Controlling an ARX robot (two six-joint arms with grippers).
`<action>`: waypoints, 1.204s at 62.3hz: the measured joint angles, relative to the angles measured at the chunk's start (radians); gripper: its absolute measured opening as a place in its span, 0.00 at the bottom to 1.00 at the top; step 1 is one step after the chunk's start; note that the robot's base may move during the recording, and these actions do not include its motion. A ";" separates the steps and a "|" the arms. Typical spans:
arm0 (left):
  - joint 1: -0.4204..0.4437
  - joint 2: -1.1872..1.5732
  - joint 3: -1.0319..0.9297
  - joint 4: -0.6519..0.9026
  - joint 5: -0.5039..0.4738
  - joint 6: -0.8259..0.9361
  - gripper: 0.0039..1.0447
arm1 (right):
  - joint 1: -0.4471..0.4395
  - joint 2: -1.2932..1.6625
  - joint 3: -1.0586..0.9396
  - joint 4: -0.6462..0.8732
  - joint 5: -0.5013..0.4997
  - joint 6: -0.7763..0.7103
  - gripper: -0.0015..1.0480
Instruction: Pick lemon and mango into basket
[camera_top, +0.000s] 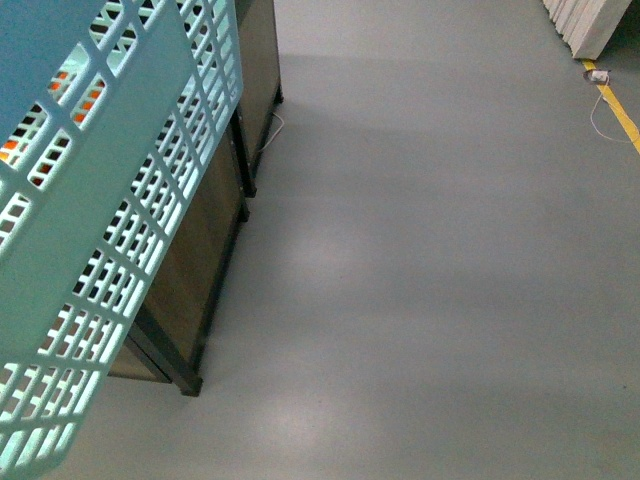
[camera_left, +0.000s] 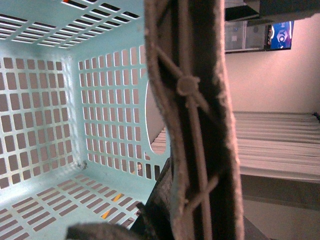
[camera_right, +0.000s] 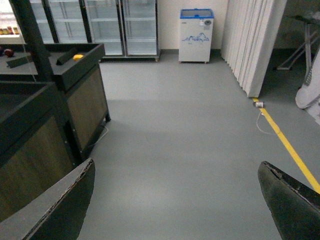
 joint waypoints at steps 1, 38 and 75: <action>0.000 0.000 0.000 0.000 0.001 -0.001 0.04 | 0.000 0.000 0.000 0.000 0.000 0.000 0.92; 0.001 -0.001 0.001 0.000 -0.001 0.001 0.04 | 0.000 0.000 0.000 0.000 -0.002 0.000 0.92; 0.002 -0.001 0.002 0.000 -0.001 0.002 0.04 | 0.000 0.000 0.000 0.000 -0.002 0.000 0.92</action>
